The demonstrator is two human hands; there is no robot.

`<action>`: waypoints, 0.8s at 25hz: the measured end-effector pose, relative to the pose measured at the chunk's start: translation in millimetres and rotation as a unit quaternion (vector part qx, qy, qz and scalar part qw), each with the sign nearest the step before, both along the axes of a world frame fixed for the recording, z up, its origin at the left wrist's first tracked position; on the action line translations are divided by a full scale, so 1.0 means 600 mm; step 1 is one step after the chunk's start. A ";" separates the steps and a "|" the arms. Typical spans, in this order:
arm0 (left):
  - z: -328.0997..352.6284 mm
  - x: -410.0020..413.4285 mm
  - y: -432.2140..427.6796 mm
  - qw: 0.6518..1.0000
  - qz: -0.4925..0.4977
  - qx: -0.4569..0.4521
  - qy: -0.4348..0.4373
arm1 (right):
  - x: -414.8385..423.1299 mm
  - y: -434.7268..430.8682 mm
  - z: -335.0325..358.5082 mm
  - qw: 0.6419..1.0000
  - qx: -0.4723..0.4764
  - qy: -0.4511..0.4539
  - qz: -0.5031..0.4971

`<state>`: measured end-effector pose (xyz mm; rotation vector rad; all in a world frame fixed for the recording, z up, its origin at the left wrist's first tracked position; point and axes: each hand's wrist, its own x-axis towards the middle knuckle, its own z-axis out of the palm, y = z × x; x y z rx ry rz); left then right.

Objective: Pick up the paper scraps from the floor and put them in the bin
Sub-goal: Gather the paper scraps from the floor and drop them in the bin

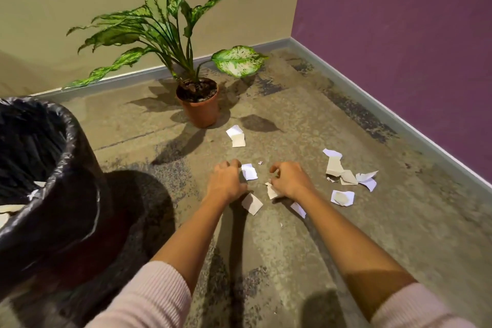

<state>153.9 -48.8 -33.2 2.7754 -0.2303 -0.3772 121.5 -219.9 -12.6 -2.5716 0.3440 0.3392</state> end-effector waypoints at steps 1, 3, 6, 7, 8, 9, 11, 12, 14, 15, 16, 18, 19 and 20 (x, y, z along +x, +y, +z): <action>-0.009 0.014 0.000 1.000 -0.006 0.012 -0.011 | 0.016 0.002 -0.006 1.000 -0.010 -0.010 0.011; -0.022 0.044 -0.002 0.999 -0.009 0.024 -0.028 | 0.047 0.006 -0.019 0.999 -0.016 -0.027 0.028; -0.039 0.094 -0.006 0.999 -0.022 0.023 -0.011 | 0.090 0.007 -0.040 0.998 -0.027 -0.039 0.039; -0.044 0.107 -0.009 0.999 -0.032 0.023 -0.003 | 0.100 0.009 -0.047 0.998 -0.033 -0.037 0.048; -0.051 0.119 -0.011 0.999 -0.042 0.023 0.001 | 0.108 0.011 -0.054 0.997 -0.039 -0.037 0.058; -0.057 0.127 -0.013 0.998 -0.051 0.024 0.001 | 0.114 0.012 -0.061 0.996 -0.045 -0.041 0.068; -0.070 0.141 -0.016 0.998 -0.057 0.018 0.004 | 0.120 0.013 -0.073 0.994 -0.054 -0.056 0.078; -0.073 0.150 -0.016 0.999 -0.052 0.012 0.009 | 0.122 0.011 -0.076 0.993 -0.055 -0.065 0.080; -0.073 0.174 -0.015 0.999 -0.037 0.009 0.028 | 0.125 0.008 -0.081 0.992 -0.048 -0.080 0.081; -0.072 0.189 -0.016 0.999 -0.037 0.019 0.035 | 0.126 0.006 -0.083 0.992 -0.042 -0.086 0.078; -0.069 0.204 -0.018 0.998 -0.043 0.034 0.041 | 0.126 0.004 -0.084 0.992 -0.036 -0.093 0.074; -0.061 0.230 -0.029 0.994 -0.071 0.064 0.060 | 0.124 0.003 -0.087 0.992 -0.022 -0.104 0.065; -0.057 0.240 -0.035 0.991 -0.086 0.075 0.077 | 0.124 0.004 -0.088 0.992 -0.018 -0.106 0.063; -0.055 0.248 -0.041 0.987 -0.099 0.084 0.098 | 0.125 0.004 -0.089 0.993 -0.017 -0.103 0.061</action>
